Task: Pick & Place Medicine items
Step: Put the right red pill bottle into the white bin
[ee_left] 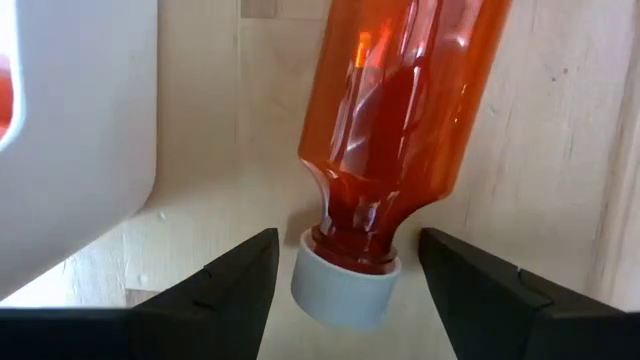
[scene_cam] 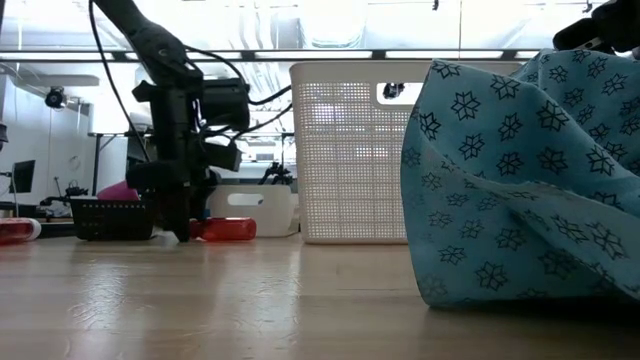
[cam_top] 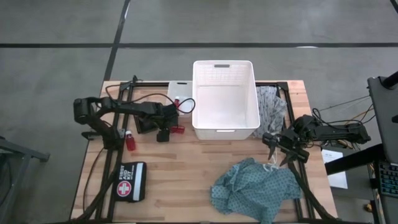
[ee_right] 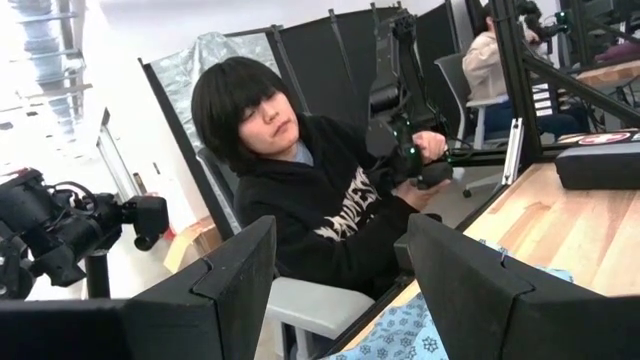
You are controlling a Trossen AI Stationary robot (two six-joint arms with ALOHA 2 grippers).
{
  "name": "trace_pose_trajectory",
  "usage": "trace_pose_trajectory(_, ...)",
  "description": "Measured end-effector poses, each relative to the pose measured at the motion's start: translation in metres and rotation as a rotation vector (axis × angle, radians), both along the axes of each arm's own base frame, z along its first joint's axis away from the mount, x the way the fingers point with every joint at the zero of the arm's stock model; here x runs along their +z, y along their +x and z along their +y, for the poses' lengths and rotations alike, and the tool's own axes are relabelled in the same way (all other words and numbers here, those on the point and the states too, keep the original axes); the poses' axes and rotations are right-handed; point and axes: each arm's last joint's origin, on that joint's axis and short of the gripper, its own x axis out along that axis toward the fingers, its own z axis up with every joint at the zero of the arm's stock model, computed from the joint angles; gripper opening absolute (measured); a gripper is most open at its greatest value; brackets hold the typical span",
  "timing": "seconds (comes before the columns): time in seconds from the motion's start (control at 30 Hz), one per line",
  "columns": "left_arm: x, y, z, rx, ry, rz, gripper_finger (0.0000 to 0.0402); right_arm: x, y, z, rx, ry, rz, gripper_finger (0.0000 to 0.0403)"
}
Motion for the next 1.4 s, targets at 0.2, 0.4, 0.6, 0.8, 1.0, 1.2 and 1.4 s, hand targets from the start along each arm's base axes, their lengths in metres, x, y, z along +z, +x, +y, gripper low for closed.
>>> trace_pose_trajectory(0.2,0.0010,-0.0006,-0.0003,0.006,-0.002,-0.005,0.0237,0.0000,0.0000,0.0000,0.000,0.000,0.000,0.0224)
trace_pose_trajectory(0.4,0.0009,-0.0010,-0.0005,0.021,-0.007,-0.002,0.0199,0.0000,0.0000,0.0000,0.000,0.000,0.000,0.0224)
trace_pose_trajectory(0.6,0.0009,-0.0010,-0.0006,0.020,-0.006,-0.002,0.0173,0.0000,0.0000,0.0000,0.000,0.000,0.000,0.0224)
trace_pose_trajectory(0.8,0.0009,-0.0010,-0.0006,0.020,-0.006,-0.002,0.0153,0.0000,0.0000,0.0000,0.000,0.000,0.000,0.0224)
trace_pose_trajectory(1.0,0.0017,-0.0004,-0.0006,0.020,-0.010,-0.004,0.0149,0.0000,0.0000,0.0000,0.000,0.000,0.000,0.0224)
trace_pose_trajectory(1.2,0.0025,-0.0002,-0.0006,0.019,-0.012,-0.007,0.0148,0.0000,0.0000,0.0000,0.000,0.000,0.000,0.0224)
trace_pose_trajectory(1.4,0.0029,-0.0006,-0.0006,0.039,-0.019,-0.008,0.0147,0.0000,0.0000,0.0000,0.000,0.000,0.000,0.0224)
